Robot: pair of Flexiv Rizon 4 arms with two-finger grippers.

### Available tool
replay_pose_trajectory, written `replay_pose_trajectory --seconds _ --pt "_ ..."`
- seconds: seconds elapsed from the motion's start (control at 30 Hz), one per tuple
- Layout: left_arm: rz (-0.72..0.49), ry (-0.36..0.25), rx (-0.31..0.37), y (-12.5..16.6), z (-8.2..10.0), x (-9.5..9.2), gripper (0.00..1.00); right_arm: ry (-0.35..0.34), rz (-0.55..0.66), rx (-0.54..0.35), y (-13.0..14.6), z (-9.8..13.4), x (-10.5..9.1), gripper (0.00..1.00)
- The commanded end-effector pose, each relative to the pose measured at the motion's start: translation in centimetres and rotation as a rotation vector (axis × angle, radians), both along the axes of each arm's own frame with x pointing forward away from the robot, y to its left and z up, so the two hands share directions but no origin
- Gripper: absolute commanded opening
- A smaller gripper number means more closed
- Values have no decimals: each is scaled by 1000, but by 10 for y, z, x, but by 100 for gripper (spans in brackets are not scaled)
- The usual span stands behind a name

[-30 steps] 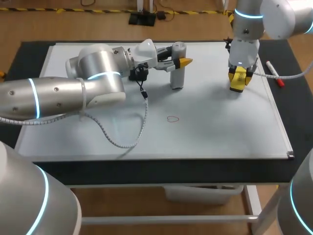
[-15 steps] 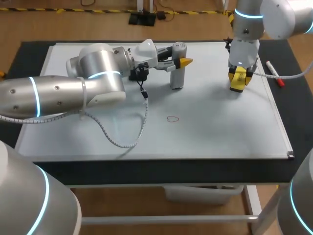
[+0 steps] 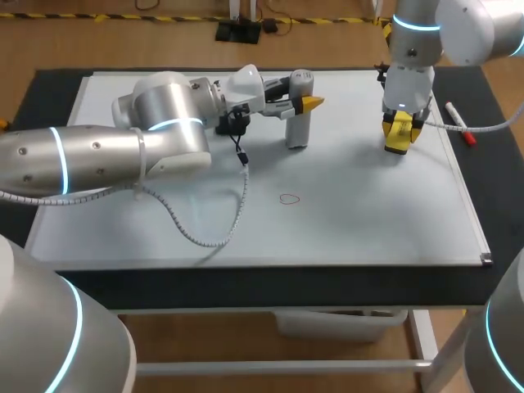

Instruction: Pick up the inspection probe, press it on each red-marked spot on the whiteboard one by one, put down the probe, pick up the eraser, and wipe off all the red marks.

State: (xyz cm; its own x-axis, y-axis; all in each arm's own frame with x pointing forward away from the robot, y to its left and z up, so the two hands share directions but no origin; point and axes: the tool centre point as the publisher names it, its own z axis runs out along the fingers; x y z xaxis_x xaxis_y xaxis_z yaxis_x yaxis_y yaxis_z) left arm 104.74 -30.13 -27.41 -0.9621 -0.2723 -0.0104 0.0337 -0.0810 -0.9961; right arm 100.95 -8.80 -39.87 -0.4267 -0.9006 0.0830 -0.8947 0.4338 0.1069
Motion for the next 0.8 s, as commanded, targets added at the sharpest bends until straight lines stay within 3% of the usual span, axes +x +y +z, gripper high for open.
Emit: replay_pose_trajectory --seconds 0.03,0.4,0.8 --pt "-1 -4 -4 -1 2 -1 0 0 2 -4 -1 1 1 0" --pt "-31 -17 -29 10 23 -28 0 0 2 -4 -1 1 1 0" --pt "31 -26 -25 67 33 -46 0 0 2 -4 -1 1 1 0"
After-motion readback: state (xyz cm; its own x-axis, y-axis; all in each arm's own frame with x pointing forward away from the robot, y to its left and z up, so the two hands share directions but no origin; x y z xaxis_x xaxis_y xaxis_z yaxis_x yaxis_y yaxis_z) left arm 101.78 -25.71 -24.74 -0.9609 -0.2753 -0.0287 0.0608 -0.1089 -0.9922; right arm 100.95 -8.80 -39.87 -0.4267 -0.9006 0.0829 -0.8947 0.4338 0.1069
